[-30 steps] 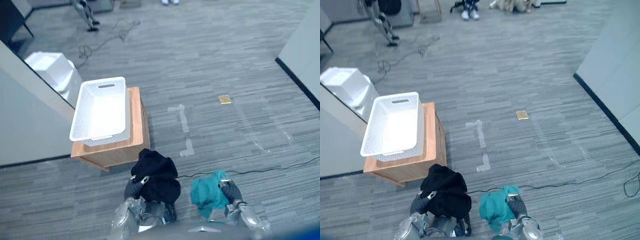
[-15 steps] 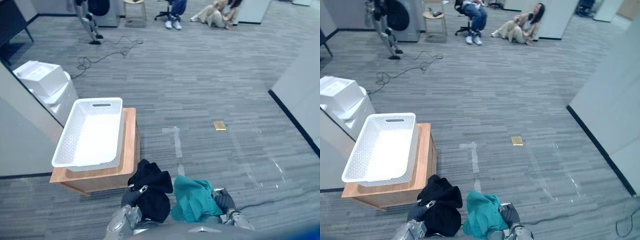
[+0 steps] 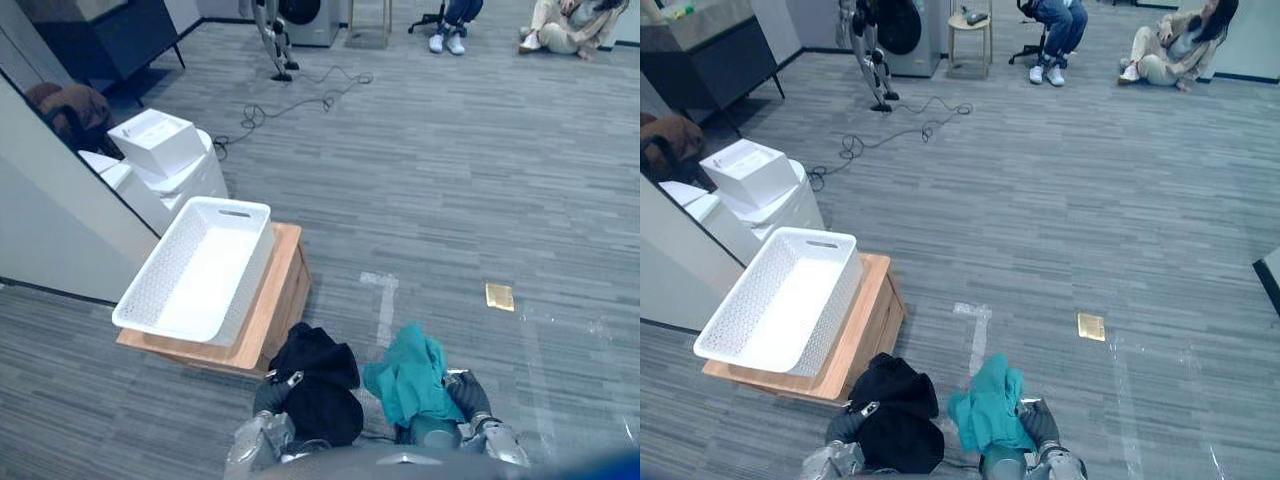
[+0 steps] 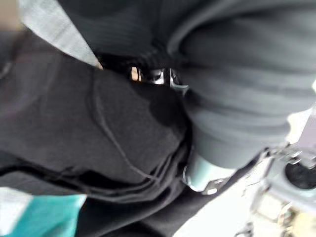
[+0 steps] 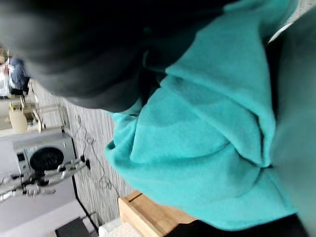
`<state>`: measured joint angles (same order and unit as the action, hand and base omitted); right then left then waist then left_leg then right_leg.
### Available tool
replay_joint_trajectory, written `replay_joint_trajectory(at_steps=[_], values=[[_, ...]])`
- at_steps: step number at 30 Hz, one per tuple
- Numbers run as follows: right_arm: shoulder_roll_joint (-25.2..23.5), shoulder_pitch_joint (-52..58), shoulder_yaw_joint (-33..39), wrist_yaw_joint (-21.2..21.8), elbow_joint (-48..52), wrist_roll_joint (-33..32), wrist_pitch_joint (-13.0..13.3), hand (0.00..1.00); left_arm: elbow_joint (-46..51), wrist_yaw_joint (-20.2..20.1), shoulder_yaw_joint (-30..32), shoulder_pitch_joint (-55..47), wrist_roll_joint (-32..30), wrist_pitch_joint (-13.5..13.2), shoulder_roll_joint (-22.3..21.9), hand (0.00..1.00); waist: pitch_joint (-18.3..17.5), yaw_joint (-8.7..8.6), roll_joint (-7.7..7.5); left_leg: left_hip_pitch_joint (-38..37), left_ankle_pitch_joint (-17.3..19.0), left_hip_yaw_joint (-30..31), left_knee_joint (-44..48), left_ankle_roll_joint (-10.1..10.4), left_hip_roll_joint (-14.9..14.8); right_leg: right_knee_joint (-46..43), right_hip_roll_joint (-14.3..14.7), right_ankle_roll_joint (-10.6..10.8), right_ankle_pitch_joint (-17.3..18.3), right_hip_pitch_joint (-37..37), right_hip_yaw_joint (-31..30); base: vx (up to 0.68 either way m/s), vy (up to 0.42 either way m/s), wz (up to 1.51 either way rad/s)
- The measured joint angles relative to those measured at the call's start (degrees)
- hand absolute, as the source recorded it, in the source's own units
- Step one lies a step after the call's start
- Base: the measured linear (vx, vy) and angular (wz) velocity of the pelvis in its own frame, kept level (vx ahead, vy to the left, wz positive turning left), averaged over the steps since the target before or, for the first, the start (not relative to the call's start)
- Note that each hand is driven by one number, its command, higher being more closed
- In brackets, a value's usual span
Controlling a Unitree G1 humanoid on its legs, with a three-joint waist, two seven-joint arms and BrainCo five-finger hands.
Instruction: Tidy the bed and pick cloth on bed and put in laundry
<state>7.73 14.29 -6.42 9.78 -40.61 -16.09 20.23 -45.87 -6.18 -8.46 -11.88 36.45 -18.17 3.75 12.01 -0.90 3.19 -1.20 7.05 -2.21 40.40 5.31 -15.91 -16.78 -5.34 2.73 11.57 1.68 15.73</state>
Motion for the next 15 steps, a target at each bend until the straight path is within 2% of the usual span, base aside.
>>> replay_joint_trajectory(at_steps=[1,2,4,5,6,7,8,9,10,11,12,13,14,15], values=[[0.31,0.07,-0.65,0.81,-0.35,0.09,-0.17,1.00,0.70,0.02,0.07,-0.60,0.08,-0.39,0.43,1.00,0.24,0.30,-0.42,2.63,-3.64,-0.37,6.12,0.10,-1.48,3.04,1.03,-0.19,0.10,-3.22,0.49,0.28,-0.086,0.21],[0.34,-0.12,-0.65,1.14,-0.47,0.38,-0.64,1.00,1.80,0.02,0.03,-0.83,0.16,-0.38,0.70,1.00,0.42,0.48,-0.30,5.27,-1.03,-0.81,11.00,-0.59,-1.95,5.04,1.25,-0.69,0.18,-5.62,1.28,0.28,-0.074,0.27],[0.14,-0.47,-0.52,1.37,-0.76,1.11,-0.87,1.00,2.50,-0.11,-0.01,-0.90,0.58,-0.30,0.62,1.00,0.60,0.50,-0.14,7.80,3.20,-3.52,12.01,-0.36,-1.07,7.45,0.92,-0.96,-0.02,-8.57,2.59,0.22,-0.020,0.30],[0.06,-0.64,-0.49,1.53,-0.82,1.84,-1.09,1.00,2.72,-0.14,-0.03,-0.95,0.94,-0.22,0.66,1.00,0.63,0.54,-0.24,8.37,5.19,-6.15,9.20,-0.24,0.15,8.58,0.18,-1.42,-0.81,-10.19,3.76,0.32,0.086,0.48],[-0.02,-0.72,-0.54,2.07,-0.75,2.27,-1.14,1.00,3.44,-0.12,-0.39,-1.20,1.22,0.01,0.69,1.00,0.66,0.46,-0.33,8.20,5.98,-11.81,-0.67,-0.31,2.98,8.90,-1.92,-0.34,-3.64,-11.99,8.50,0.32,0.119,0.57],[0.00,-0.66,-0.60,2.29,-0.70,2.27,-1.16,1.00,3.94,-0.11,-0.58,-1.42,1.22,0.12,0.65,1.00,0.54,0.22,-0.01,8.20,4.82,-14.48,-5.93,-0.17,4.13,9.01,-2.07,0.21,-3.23,-12.66,10.01,0.26,0.135,0.86],[-0.24,-0.52,-0.64,2.36,-0.85,2.31,-1.52,1.00,4.34,-0.15,-1.07,-1.47,1.19,0.35,0.41,1.00,0.30,-0.10,-0.55,6.85,5.12,-20.93,-11.90,-3.20,4.85,9.69,-2.57,1.32,-2.47,-14.03,12.01,0.31,0.114,1.51],[-1.07,-0.34,-0.85,2.36,0.02,2.57,-2.21,1.00,4.94,0.12,-1.28,-0.81,1.24,0.68,0.77,1.00,-0.84,-0.99,-2.50,5.46,3.52,-26.98,-18.40,-5.44,7.32,11.16,-4.05,2.50,-3.88,-14.71,14.41,0.33,0.109,1.51],[-1.26,0.02,-0.85,2.36,0.76,2.87,-2.36,1.00,5.41,0.25,-1.34,-0.78,1.24,0.84,1.10,1.00,-0.80,-1.14,-3.09,6.11,3.15,-29.24,-18.59,-6.26,7.54,12.27,-4.37,3.21,-4.43,-15.04,14.92,0.46,0.133,1.42],[-2.19,-1.19,-0.85,2.16,1.71,2.94,-2.39,1.00,6.47,0.32,-1.13,-0.46,1.25,1.17,1.47,1.00,-0.16,0.11,-4.07,8.15,3.15,-33.89,-12.93,-7.10,5.92,15.31,-4.42,3.61,-6.15,-17.18,15.25,0.26,0.081,0.54],[-2.34,-1.66,-0.87,2.10,1.88,2.97,-2.40,1.00,6.49,0.32,-0.90,-0.36,1.25,1.18,1.76,1.00,-0.01,0.64,-4.15,9.02,4.19,-35.28,-10.64,-7.26,5.51,15.46,-4.45,3.43,-6.38,-17.63,15.08,0.29,0.097,0.57],[-1.93,-2.21,-0.88,1.93,2.85,3.28,-2.53,1.00,6.01,0.36,-0.43,-0.30,1.30,1.30,1.73,1.00,-0.37,1.52,-4.40,9.59,6.05,-36.02,-12.47,-6.47,7.24,15.11,-5.29,3.29,-5.95,-19.04,15.04,0.19,0.120,0.39],[0.00,-1.83,-0.89,1.71,3.95,3.80,-2.95,1.00,6.28,0.33,-0.94,-1.07,1.28,1.38,0.49,1.00,-1.53,1.43,-2.40,7.64,5.39,-35.53,-20.24,-11.82,9.58,12.84,-5.75,4.35,-4.57,-18.99,14.47,0.22,0.172,0.38],[0.15,-2.45,-1.07,1.60,3.81,4.18,-3.38,1.00,6.61,0.32,-1.04,-1.42,1.17,1.32,0.10,1.00,-1.91,1.87,-2.64,6.86,6.33,-35.67,-21.06,-12.46,10.73,10.55,-6.69,5.68,-3.23,-18.83,13.72,0.25,0.205,0.27]])
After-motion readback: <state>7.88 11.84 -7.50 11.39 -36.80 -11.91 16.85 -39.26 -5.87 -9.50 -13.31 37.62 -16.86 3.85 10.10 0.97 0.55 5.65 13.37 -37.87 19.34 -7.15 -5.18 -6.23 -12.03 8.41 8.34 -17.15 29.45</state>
